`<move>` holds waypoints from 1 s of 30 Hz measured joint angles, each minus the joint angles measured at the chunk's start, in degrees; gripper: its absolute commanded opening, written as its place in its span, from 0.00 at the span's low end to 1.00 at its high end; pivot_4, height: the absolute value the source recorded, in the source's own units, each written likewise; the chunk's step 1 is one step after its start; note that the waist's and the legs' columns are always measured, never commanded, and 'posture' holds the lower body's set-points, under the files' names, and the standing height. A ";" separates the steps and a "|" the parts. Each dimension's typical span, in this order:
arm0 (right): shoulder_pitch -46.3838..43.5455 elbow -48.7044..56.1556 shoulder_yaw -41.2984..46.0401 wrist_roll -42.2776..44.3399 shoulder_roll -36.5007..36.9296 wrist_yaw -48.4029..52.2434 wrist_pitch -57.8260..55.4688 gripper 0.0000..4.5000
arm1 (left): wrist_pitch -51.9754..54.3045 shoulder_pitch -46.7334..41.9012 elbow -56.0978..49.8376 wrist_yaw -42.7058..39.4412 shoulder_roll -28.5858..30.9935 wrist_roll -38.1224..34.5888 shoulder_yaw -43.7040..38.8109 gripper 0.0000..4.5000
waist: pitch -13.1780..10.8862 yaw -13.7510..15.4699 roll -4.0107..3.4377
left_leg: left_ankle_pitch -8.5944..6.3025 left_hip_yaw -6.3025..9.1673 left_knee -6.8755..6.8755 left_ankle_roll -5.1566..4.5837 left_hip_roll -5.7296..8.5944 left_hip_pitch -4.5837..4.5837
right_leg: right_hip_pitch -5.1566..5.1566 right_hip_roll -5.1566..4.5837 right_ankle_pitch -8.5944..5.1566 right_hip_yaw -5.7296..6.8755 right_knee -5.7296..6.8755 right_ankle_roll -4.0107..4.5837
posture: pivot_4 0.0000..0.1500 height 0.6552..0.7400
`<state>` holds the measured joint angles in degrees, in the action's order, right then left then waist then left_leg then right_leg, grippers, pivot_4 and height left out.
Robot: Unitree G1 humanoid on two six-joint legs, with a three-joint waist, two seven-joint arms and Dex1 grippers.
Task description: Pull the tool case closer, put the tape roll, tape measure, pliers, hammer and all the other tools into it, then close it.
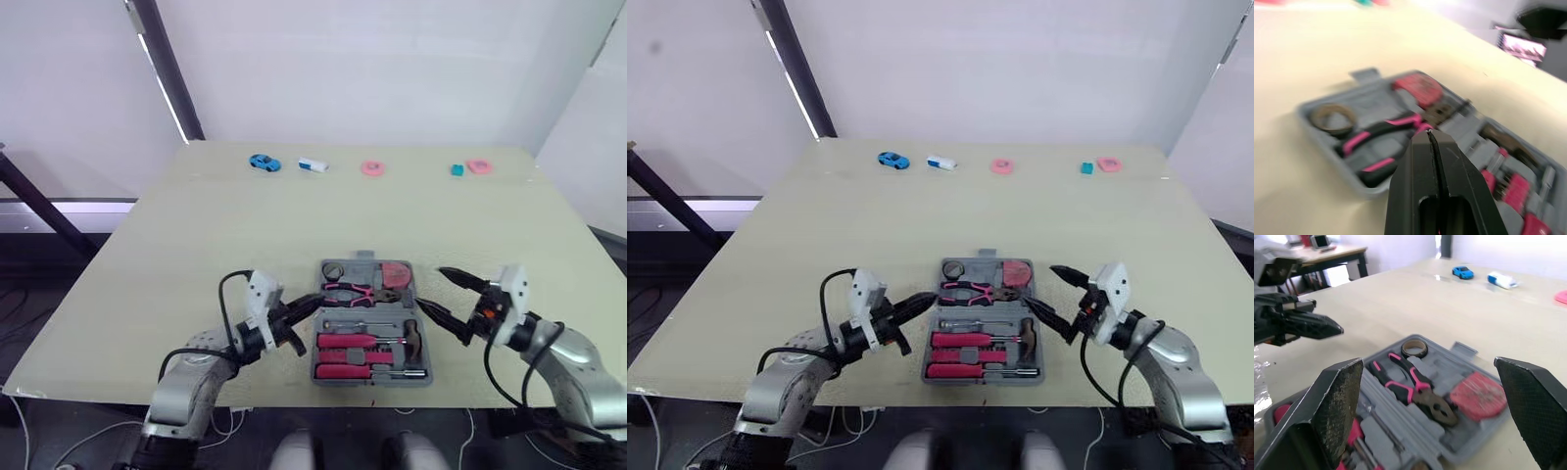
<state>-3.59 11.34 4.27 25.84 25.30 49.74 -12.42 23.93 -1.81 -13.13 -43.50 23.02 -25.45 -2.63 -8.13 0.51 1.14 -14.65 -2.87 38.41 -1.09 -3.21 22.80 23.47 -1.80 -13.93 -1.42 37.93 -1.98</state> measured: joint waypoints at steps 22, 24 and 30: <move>15.76 -14.13 16.34 0.97 17.07 14.26 9.21 1.00 | -10.11 13.85 10.17 -10.42 10.54 -3.31 -14.95 0.99 | -0.28 0.00 -0.03 | -0.01 -0.43 -0.06 0.00 -0.10 -0.10 | 0.08 -0.13 -0.17 -0.11 -0.07 -0.17 | 1.00 1.00; 14.20 -12.94 14.61 -0.58 16.09 11.36 8.02 1.00 | -9.61 11.44 10.21 -10.53 11.04 -3.18 -14.13 0.99 | -0.30 -0.08 0.01 | -0.01 -0.47 -0.07 0.00 -0.10 -0.09 | 0.09 -0.11 -0.12 -0.12 -0.07 -0.09 | 1.00 1.00; -0.73 -12.98 1.98 -7.03 14.43 6.12 -0.71 0.70 | -7.28 -0.38 14.31 -13.44 13.68 -1.11 -7.44 0.62 | -0.38 -0.74 -0.03 | 0.00 -0.58 -0.08 0.00 -0.05 -0.01 | 0.19 -0.10 -0.02 -0.17 -0.04 0.05 | 1.00 1.00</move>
<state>-4.33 -1.64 6.26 18.82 39.72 55.86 -13.13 16.64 -2.19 1.17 -56.94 36.70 -26.55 -10.07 -8.51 -0.23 1.10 -14.66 -3.45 38.33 -1.09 -3.26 22.79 23.66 -1.91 -13.95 -1.59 37.88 -1.93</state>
